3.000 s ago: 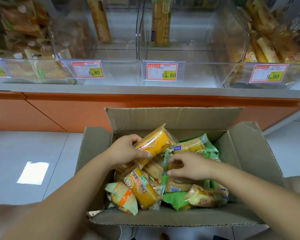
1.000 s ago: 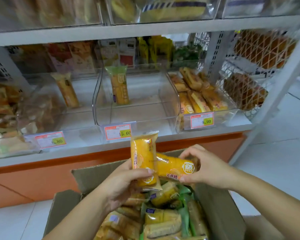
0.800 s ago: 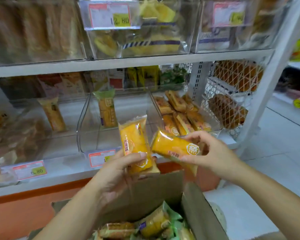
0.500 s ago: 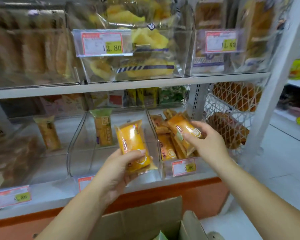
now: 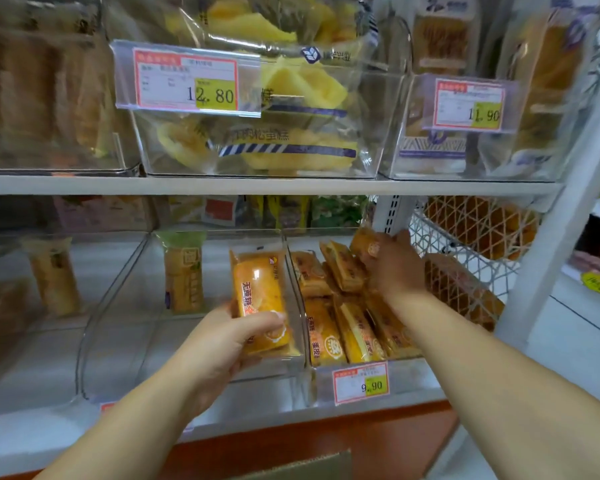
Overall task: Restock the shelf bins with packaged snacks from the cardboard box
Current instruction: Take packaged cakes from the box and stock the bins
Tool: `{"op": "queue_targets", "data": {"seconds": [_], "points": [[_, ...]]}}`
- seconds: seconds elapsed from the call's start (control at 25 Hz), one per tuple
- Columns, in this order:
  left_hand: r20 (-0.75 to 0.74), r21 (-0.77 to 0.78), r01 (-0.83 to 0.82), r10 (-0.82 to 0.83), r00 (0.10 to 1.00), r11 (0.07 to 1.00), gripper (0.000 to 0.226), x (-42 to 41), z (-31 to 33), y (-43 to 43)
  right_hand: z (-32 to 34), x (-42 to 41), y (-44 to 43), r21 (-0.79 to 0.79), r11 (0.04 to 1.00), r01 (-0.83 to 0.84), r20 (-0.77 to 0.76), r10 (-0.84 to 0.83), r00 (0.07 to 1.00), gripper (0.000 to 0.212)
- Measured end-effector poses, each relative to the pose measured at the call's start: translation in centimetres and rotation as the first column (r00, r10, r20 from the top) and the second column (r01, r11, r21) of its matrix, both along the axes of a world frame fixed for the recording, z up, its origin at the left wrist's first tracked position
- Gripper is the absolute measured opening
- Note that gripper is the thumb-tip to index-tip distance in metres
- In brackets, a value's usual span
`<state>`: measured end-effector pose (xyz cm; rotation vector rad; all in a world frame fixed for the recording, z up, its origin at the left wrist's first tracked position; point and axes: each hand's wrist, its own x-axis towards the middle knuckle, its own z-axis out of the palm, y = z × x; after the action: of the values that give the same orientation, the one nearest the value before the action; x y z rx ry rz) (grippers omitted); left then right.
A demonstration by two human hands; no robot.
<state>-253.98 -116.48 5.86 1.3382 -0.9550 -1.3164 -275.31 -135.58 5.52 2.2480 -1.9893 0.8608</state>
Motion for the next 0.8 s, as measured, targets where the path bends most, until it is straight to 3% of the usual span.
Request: {"op": "queue_targets", "data": {"seconds": [0.24,0.32,0.4,0.52,0.6,0.68,0.8], "points": [[-0.026,0.005,0.021,-0.020,0.999,1.000,0.079,0.5,-1.6,-0.8,-1.2,0.4,-1.5,0.130,0.992,-0.002,-0.006,0.002,1.000,0.040],[-0.044,-0.008,0.021,-0.022,0.999,1.000,0.072,0.5,-2.0,-1.0,-1.1,-0.1,-1.6,0.222,0.972,-0.080,-0.036,0.091,0.995,0.039],[-0.056,-0.020,0.016,-0.018,0.998,1.000,0.063,0.6,-2.2,-0.9,-1.4,-0.5,-1.3,0.258,0.964,-0.055,-0.152,0.097,0.984,0.050],[-0.071,-0.037,0.018,-0.021,0.997,0.999,0.061,0.9,-2.6,-0.8,-1.5,-0.4,-0.3,0.015,1.000,0.007,-0.405,0.000,0.914,0.059],[-0.071,-0.046,0.016,-0.019,0.997,0.999,0.060,0.9,-2.7,-0.7,-1.1,0.0,0.4,-0.024,0.991,-0.129,-0.369,0.111,0.923,0.055],[-0.060,-0.052,0.022,-0.025,0.998,0.998,0.059,0.8,-2.7,-0.7,-1.4,0.7,0.9,0.126,0.969,-0.213,-0.319,0.243,0.916,0.054],[-0.039,-0.052,0.038,-0.040,0.998,0.998,0.059,0.7,-2.7,-0.7,-2.2,1.4,1.0,0.316,0.944,-0.092,-0.359,0.209,0.910,0.056]]}}
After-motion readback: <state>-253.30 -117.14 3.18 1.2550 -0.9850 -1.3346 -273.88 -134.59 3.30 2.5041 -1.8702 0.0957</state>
